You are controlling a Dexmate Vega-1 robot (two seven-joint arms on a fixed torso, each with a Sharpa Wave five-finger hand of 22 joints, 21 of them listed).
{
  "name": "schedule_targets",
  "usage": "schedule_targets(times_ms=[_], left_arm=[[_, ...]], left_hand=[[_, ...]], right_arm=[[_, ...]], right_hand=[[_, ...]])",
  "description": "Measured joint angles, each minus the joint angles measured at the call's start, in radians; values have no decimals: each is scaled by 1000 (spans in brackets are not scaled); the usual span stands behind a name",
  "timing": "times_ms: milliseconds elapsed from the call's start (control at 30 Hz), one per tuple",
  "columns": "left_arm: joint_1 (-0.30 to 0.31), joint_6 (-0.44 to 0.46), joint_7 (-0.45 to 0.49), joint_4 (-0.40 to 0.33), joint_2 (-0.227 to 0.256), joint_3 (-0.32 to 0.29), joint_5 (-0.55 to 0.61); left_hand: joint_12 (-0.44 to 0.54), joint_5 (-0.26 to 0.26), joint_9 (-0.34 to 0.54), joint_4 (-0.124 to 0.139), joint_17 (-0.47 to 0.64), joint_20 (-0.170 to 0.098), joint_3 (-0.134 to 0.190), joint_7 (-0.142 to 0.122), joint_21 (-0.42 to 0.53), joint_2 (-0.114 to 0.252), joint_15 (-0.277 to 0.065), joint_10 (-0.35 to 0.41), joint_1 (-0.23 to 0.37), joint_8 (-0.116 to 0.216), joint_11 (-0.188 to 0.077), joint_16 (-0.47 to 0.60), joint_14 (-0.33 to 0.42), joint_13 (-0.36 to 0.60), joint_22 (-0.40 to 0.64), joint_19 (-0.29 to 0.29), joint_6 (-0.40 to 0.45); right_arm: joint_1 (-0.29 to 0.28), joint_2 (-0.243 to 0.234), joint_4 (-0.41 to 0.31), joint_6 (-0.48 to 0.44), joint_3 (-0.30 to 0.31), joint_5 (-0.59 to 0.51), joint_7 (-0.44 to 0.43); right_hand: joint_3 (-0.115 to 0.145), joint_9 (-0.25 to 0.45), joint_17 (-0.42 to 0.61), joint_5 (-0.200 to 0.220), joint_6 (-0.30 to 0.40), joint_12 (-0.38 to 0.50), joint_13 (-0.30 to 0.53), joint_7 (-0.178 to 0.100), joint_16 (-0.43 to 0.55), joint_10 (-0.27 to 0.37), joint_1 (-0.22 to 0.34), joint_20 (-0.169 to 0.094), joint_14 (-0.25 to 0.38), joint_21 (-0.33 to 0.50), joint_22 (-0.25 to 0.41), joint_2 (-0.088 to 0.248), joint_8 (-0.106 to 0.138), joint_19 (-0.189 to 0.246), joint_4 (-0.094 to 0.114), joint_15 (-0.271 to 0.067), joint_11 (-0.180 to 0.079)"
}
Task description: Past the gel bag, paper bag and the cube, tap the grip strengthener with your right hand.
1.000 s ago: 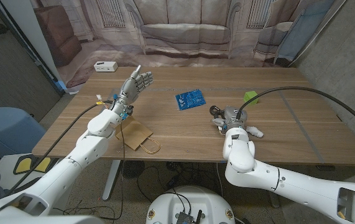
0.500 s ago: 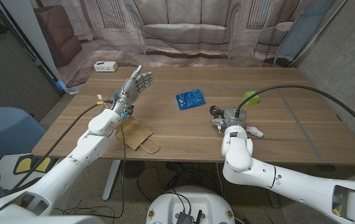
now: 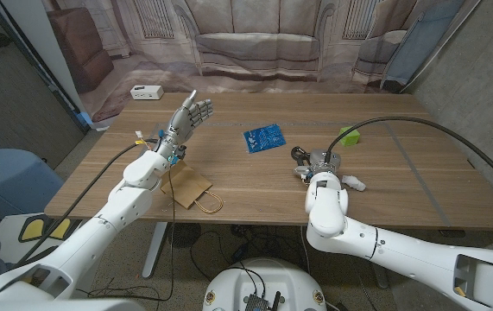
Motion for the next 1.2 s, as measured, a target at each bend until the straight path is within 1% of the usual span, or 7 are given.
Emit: schedule_targets(times_ms=[100,400,500,667,900,1133,1200], left_arm=[[0,-1,0,2,-2,0,-1],[0,-7,-4,10,-7,0,-5],[0,-8,-5,12,-8,0,-7],[0,-8,-8,16,-9,1,-9],[-6,-8,-15,21,-10,3,-10],[-10,-6,-18,25,-10,4,-10],[-11,-6,-18,26,-10,5,-10]], left_hand=[[0,0,0,0,0,0,0,-3,0,0,0,0,0,0,0,0,0,0,0,0,3],[0,0,0,0,0,0,0,-3,0,0,0,0,0,0,0,0,0,0,0,0,3],[0,0,0,0,0,0,0,-3,0,0,0,0,0,0,0,0,0,0,0,0,3],[0,0,0,0,0,0,0,-3,0,0,0,0,0,0,0,0,0,0,0,0,3],[0,0,0,0,0,4,0,2,0,0,5,5,0,0,5,0,5,0,0,4,9],[0,0,0,0,0,4,0,2,0,0,5,5,0,0,5,0,5,0,0,4,9],[0,0,0,0,0,4,0,-3,0,6,5,5,-6,0,5,0,5,0,0,4,14]], right_arm=[[-1,6,8,0,2,-33,36],[-1,22,30,0,5,-113,126],[2,26,37,-1,4,-130,148],[3,30,45,-1,4,-135,159],[12,32,55,-1,5,-135,179],[21,33,60,-1,3,-123,187],[21,33,60,-1,3,-118,189]], right_hand=[[5,0,0,0,6,0,0,-1,0,11,6,0,4,0,0,5,7,0,3,-4,-4],[5,5,0,0,27,6,5,2,0,32,14,-9,16,0,0,4,8,9,3,-16,-7],[5,5,0,0,27,6,5,2,0,32,21,-11,18,0,0,0,15,11,3,-14,-7],[9,5,3,0,27,6,5,2,8,32,26,-11,27,0,0,5,15,22,7,-16,-7],[9,4,3,0,27,6,5,2,8,37,33,-11,31,0,0,4,15,21,7,-20,-13],[9,9,3,0,38,6,5,2,8,41,40,-11,46,0,0,11,15,36,7,-21,-17],[9,9,3,0,38,6,5,2,8,43,45,-11,46,0,0,6,15,36,7,-21,-18]])
